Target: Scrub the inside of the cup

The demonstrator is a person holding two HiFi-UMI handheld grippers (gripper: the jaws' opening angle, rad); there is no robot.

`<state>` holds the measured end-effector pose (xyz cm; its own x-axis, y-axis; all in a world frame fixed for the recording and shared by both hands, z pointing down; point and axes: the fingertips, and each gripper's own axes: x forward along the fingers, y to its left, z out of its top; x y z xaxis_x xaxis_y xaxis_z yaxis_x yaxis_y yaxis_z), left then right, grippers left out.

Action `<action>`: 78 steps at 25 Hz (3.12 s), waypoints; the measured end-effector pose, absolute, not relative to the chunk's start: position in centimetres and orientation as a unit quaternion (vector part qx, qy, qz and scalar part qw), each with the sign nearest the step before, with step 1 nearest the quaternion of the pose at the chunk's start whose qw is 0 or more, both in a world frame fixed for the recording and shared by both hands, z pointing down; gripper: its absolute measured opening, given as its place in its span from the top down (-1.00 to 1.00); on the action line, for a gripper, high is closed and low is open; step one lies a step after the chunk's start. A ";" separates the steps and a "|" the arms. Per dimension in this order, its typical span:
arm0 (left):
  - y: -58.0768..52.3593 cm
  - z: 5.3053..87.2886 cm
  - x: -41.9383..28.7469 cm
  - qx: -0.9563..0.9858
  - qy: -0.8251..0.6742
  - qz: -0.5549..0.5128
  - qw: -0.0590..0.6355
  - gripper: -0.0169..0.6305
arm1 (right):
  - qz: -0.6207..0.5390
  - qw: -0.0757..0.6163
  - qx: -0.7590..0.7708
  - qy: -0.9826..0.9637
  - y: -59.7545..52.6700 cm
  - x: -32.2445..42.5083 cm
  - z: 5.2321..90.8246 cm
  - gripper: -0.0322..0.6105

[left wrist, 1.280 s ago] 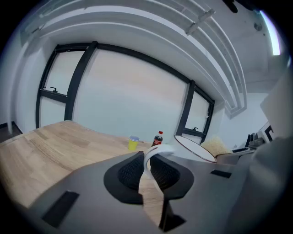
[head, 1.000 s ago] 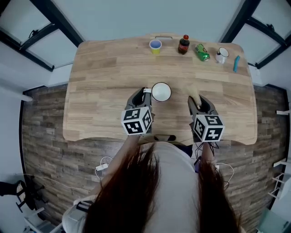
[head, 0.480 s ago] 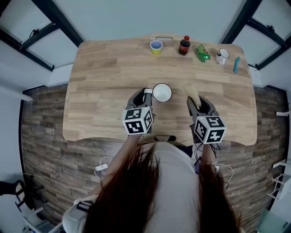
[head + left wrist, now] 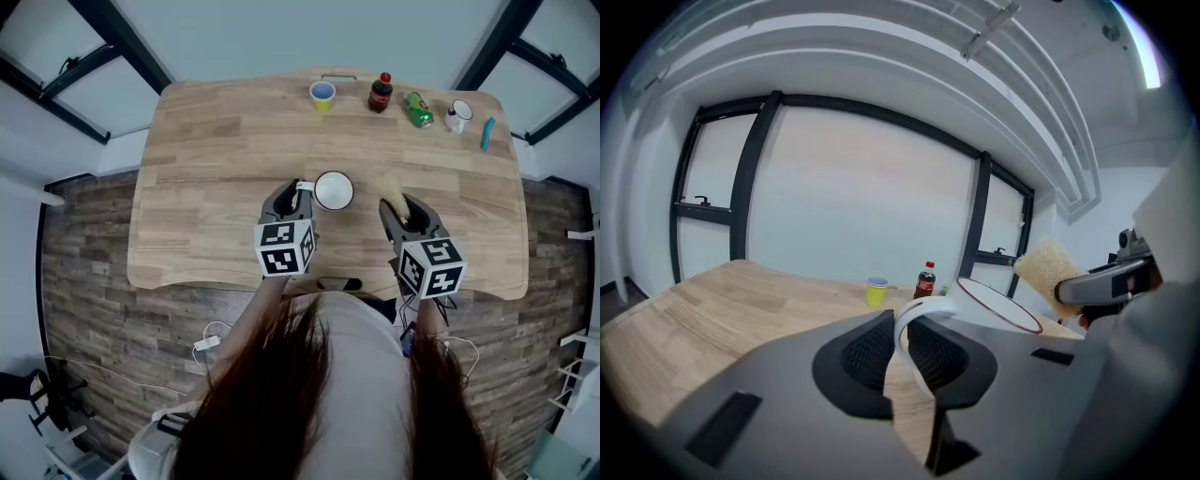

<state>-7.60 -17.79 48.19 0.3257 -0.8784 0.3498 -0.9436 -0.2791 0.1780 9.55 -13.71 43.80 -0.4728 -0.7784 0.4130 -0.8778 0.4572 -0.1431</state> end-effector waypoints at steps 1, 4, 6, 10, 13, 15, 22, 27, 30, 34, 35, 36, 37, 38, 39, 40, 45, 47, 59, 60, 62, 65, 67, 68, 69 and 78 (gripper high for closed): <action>-17.8 48.2 -7.6 0.794 -0.574 0.093 0.176 0.81 | 0.169 0.147 0.489 -0.843 -13.7 9.4 43.7 0.44; -17.8 48.3 -7.7 0.794 -0.575 0.099 0.170 0.80 | 0.163 0.153 0.479 -0.849 -13.6 8.9 43.6 0.44; -17.8 48.3 -7.7 0.794 -0.576 0.103 0.166 0.81 | 0.157 0.159 0.471 -0.854 -13.5 8.4 43.6 0.44; -17.9 48.4 -7.7 0.794 -0.577 0.114 0.158 0.81 | 0.146 0.175 0.454 -0.862 -13.4 7.4 43.6 0.44; -17.9 48.2 -7.6 0.795 -0.575 0.120 0.150 0.81 | 0.138 0.186 0.445 -0.865 -13.2 6.8 43.6 0.44; -17.9 48.1 -7.5 0.796 -0.575 0.124 0.143 0.80 | 0.132 0.195 0.440 -0.867 -13.1 6.5 43.7 0.44; -17.8 47.5 -7.3 0.799 -0.573 0.140 0.117 0.81 | 0.104 0.239 0.421 -0.869 -12.5 5.5 44.0 0.44; -17.7 47.3 -7.3 0.799 -0.572 0.150 0.104 0.81 | 0.098 0.256 0.407 -0.871 -12.1 4.7 44.4 0.44; -17.7 47.1 -7.3 0.800 -0.573 0.154 0.094 0.81 | 0.096 0.263 0.401 -0.872 -12.1 4.5 44.6 0.44; -17.8 47.0 -7.1 0.800 -0.573 0.161 0.080 0.80 | 0.098 0.272 0.395 -0.872 -12.0 4.3 44.9 0.44; -17.7 47.0 -7.1 0.800 -0.573 0.162 0.077 0.81 | 0.098 0.274 0.393 -0.872 -11.9 4.3 45.0 0.44; -17.7 46.9 -7.1 0.800 -0.573 0.164 0.075 0.81 | 0.099 0.276 0.392 -0.872 -11.9 4.2 45.1 0.44; -17.7 46.9 -7.1 0.800 -0.573 0.165 0.072 0.81 | 0.100 0.279 0.390 -0.872 -11.8 4.2 45.2 0.44; -17.7 46.9 -7.1 0.800 -0.573 0.166 0.069 0.80 | 0.100 0.282 0.389 -0.872 -11.8 4.1 45.3 0.44; -17.8 46.9 -7.1 0.801 -0.572 0.167 0.066 0.81 | 0.102 0.284 0.387 -0.871 -11.8 4.1 45.4 0.44; -17.8 47.0 -7.0 0.801 -0.571 0.168 0.063 0.80 | 0.103 0.286 0.386 -0.871 -11.8 4.0 45.5 0.44; -17.8 46.8 -7.0 0.801 -0.570 0.174 0.045 0.81 | 0.110 0.293 0.382 -0.870 -11.5 3.8 45.9 0.44; -17.8 46.7 -7.0 0.802 -0.570 0.176 0.039 0.81 | 0.112 0.296 0.381 -0.869 -11.5 3.8 46.0 0.44; -17.8 45.6 -6.3 0.805 -0.562 0.189 -0.014 0.81 | 0.121 0.303 0.376 -0.867 -11.3 3.6 46.3 0.44; -17.8 45.5 -6.2 0.805 -0.561 0.191 -0.018 0.81 | 0.123 0.303 0.376 -0.867 -11.3 3.6 46.3 0.44; -17.8 45.4 -6.0 0.806 -0.558 0.194 -0.027 0.81 | 0.125 0.305 0.375 -0.867 -11.2 3.6 46.4 0.44; -17.8 45.3 -5.7 0.808 -0.554 0.198 -0.040 0.81 | 0.128 0.308 0.373 -0.865 -11.2 3.6 46.6 0.44; -17.7 45.3 -5.5 0.809 -0.551 0.201 -0.047 0.81 | 0.132 0.311 0.373 -0.864 -11.1 3.6 46.8 0.44; -17.7 45.4 -5.5 0.809 -0.549 0.202 -0.050 0.81 | 0.133 0.313 0.372 -0.864 -11.1 3.6 46.9 0.44; -17.7 45.4 -5.4 0.810 -0.547 0.204 -0.052 0.81 | 0.134 0.314 0.372 -0.863 -11.1 3.7 47.0 0.44; -17.8 45.2 -4.7 0.812 -0.538 0.213 -0.075 0.81 | 0.151 0.322 0.374 -0.856 -11.2 3.8 47.3 0.44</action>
<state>-4.69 -17.76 45.18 0.3298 -0.9060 0.2652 -0.8422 -0.4093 -0.3511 3.79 -11.24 47.33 -0.5115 -0.5435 0.6656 -0.7388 0.6736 -0.0178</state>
